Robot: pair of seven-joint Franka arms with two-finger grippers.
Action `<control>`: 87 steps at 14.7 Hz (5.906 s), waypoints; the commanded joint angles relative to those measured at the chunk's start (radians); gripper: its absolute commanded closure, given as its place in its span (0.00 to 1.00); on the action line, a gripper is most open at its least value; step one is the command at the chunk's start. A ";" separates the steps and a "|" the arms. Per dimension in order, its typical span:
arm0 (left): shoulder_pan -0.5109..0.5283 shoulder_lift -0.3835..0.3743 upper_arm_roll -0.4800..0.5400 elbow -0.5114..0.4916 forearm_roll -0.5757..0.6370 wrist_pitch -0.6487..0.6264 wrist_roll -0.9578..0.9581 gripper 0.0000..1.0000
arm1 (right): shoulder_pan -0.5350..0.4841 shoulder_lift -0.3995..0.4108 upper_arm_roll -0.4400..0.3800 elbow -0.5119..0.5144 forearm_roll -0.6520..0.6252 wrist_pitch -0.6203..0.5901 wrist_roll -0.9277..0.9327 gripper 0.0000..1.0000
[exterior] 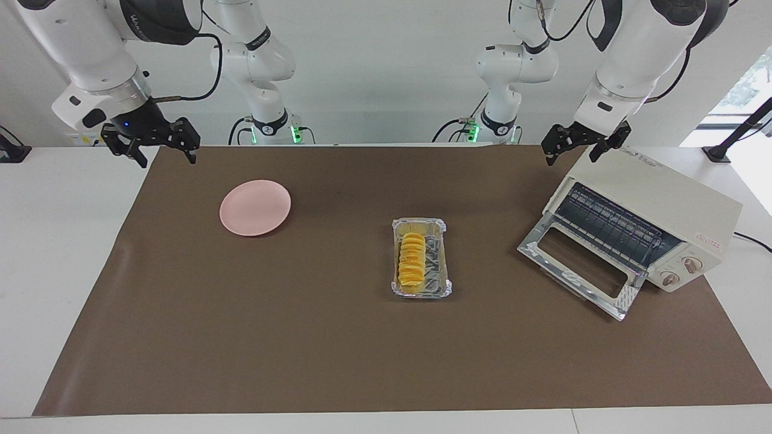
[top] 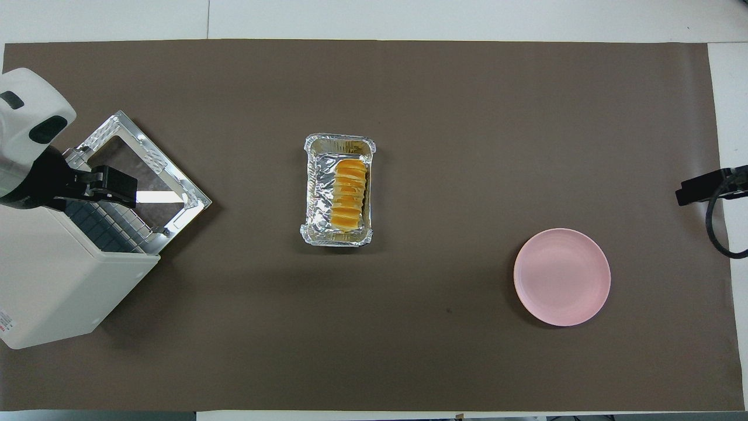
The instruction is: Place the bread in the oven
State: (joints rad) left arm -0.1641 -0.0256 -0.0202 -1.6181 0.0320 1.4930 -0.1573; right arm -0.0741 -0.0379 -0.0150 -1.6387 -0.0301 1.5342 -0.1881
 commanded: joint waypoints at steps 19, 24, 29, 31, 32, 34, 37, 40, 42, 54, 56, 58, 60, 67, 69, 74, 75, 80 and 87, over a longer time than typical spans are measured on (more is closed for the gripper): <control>-0.288 0.209 -0.061 0.177 -0.144 0.128 -0.195 0.00 | -0.006 -0.023 0.012 -0.026 -0.005 -0.019 -0.016 0.00; -0.396 0.524 -0.041 0.415 -0.069 0.237 -0.329 0.00 | -0.006 -0.023 0.012 -0.026 -0.005 -0.019 -0.016 0.00; -0.517 0.661 0.014 0.448 -0.034 0.326 -0.378 0.00 | -0.006 -0.023 0.012 -0.026 -0.005 -0.019 -0.016 0.00; -0.532 0.691 0.014 0.426 -0.009 0.374 -0.381 0.00 | -0.006 -0.023 0.012 -0.026 -0.005 -0.019 -0.016 0.00; -0.552 0.685 0.016 0.397 0.000 0.391 -0.383 0.00 | -0.006 -0.023 0.012 -0.026 -0.005 -0.019 -0.016 0.00; -0.555 0.679 0.017 0.367 0.003 0.383 -0.384 0.06 | -0.006 -0.023 0.012 -0.026 -0.005 -0.019 -0.016 0.00; -0.554 0.664 0.019 0.311 0.008 0.380 -0.384 0.28 | -0.006 -0.023 0.012 -0.026 -0.005 -0.019 -0.016 0.00; -0.548 0.636 0.019 0.250 0.008 0.385 -0.384 0.55 | -0.006 -0.025 0.012 -0.026 -0.005 -0.019 -0.016 0.00; -0.557 0.630 0.022 0.239 0.008 0.380 -0.387 0.62 | -0.006 -0.023 0.012 -0.026 -0.005 -0.019 -0.016 0.00; -0.557 0.589 0.023 0.109 0.008 0.530 -0.455 1.00 | -0.006 -0.023 0.012 -0.026 -0.005 -0.019 -0.016 0.00; -0.542 0.589 0.025 0.122 0.003 0.518 -0.455 1.00 | -0.006 -0.023 0.012 -0.026 -0.005 -0.019 -0.016 0.00; -0.543 0.605 0.072 0.214 -0.003 0.398 -0.462 1.00 | -0.006 -0.023 0.012 -0.026 -0.005 -0.019 -0.014 0.00; -0.535 0.602 0.101 0.306 -0.003 0.307 -0.481 1.00 | -0.006 -0.023 0.012 -0.026 -0.005 -0.019 -0.016 0.00; -0.486 0.481 0.308 0.305 -0.038 0.175 -0.484 1.00 | -0.006 -0.023 0.012 -0.026 -0.005 -0.019 -0.016 0.00; -0.485 0.477 0.380 0.277 -0.034 0.142 -0.485 1.00 | -0.006 -0.023 0.012 -0.026 -0.005 -0.019 -0.016 0.00; -0.413 0.477 0.465 0.236 -0.032 0.142 -0.478 1.00 | -0.006 -0.023 0.012 -0.026 -0.005 -0.019 -0.014 0.00; -0.390 0.474 0.465 0.228 -0.032 0.150 -0.472 1.00 | -0.006 -0.023 0.012 -0.026 -0.005 -0.019 -0.014 0.00; -0.316 0.421 0.470 0.110 -0.030 0.200 -0.476 1.00 | -0.006 -0.023 0.012 -0.026 -0.005 -0.019 -0.016 0.00; -0.285 0.385 0.479 0.026 -0.029 0.201 -0.521 1.00 | -0.006 -0.023 0.012 -0.026 -0.005 -0.019 -0.016 0.00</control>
State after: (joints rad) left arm -0.4405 0.4009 0.4540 -1.5433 0.0068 1.6767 -0.6455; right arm -0.0720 -0.0385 -0.0086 -1.6400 -0.0301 1.5191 -0.1881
